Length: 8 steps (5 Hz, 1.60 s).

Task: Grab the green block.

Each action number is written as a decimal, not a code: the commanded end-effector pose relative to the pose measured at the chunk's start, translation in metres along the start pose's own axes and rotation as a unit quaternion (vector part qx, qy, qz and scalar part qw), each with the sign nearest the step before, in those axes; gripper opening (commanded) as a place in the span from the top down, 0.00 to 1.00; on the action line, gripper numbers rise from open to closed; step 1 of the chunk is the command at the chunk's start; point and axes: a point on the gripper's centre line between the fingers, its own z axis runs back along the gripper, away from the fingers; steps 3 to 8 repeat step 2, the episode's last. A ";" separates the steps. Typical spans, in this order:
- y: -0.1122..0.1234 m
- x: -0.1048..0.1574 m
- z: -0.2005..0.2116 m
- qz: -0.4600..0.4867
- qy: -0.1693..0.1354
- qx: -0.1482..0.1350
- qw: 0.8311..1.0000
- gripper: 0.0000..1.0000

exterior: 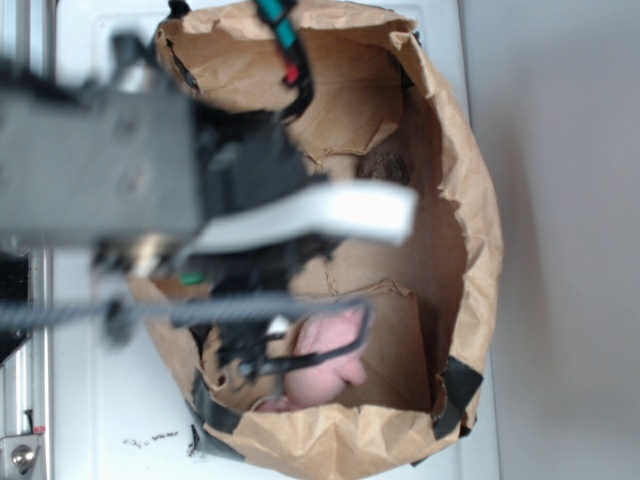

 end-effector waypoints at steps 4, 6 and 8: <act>0.008 0.024 0.012 0.039 -0.039 0.017 0.998 1.00; 0.008 0.024 0.012 0.039 -0.039 0.017 0.998 1.00; 0.008 0.024 0.012 0.039 -0.039 0.017 0.998 1.00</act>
